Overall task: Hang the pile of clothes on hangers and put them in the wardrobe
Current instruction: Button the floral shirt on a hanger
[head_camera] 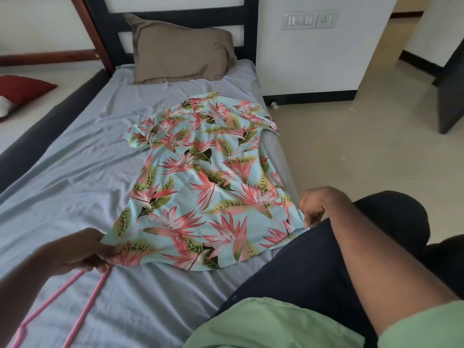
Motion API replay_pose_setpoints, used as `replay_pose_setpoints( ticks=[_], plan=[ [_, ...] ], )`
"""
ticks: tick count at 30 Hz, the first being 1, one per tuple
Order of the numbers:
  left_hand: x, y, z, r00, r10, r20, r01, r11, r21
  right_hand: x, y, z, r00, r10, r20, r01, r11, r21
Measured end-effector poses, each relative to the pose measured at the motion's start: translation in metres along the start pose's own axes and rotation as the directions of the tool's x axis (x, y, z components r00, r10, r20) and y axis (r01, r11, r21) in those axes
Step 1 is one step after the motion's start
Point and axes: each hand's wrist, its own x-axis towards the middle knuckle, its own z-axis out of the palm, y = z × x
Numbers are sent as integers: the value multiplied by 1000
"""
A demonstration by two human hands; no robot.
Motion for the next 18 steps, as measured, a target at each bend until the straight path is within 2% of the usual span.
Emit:
replay_pose_setpoints(
  ticks=[2, 4, 5, 7, 9, 13, 15, 18],
  plan=[
    [-3, 8, -3, 997, -30, -74, 38, 993, 112, 4, 6, 3, 995, 68, -76, -77, 990, -115],
    [4, 17, -4, 966, -9, -257, 59, 981, 187, 9, 9, 2, 983, 76, -168, -96, 989, -112],
    [9, 21, -5, 939, 4, -345, 68, 978, 197, 12, 6, 0, 980, 50, -193, -61, 997, -48],
    [19, 28, -3, 895, 51, -443, 56, 973, 225, 13, -3, -4, 980, -19, -200, 58, 980, 190],
    [27, 30, 0, 901, 94, -424, 26, 963, 270, 11, -12, -3, 970, -38, -240, 113, 945, 306],
    [26, 26, -5, 950, 8, -312, 74, 966, 249, 12, -16, 1, 937, -91, -338, 159, 971, 180],
    [24, 24, -11, 972, -30, -233, 90, 964, 250, 14, -20, -3, 945, -90, -316, 141, 979, 146],
    [20, 24, -20, 987, -52, -155, 94, 956, 279, 9, -25, -8, 983, -33, -182, 58, 990, 132]
  ],
)
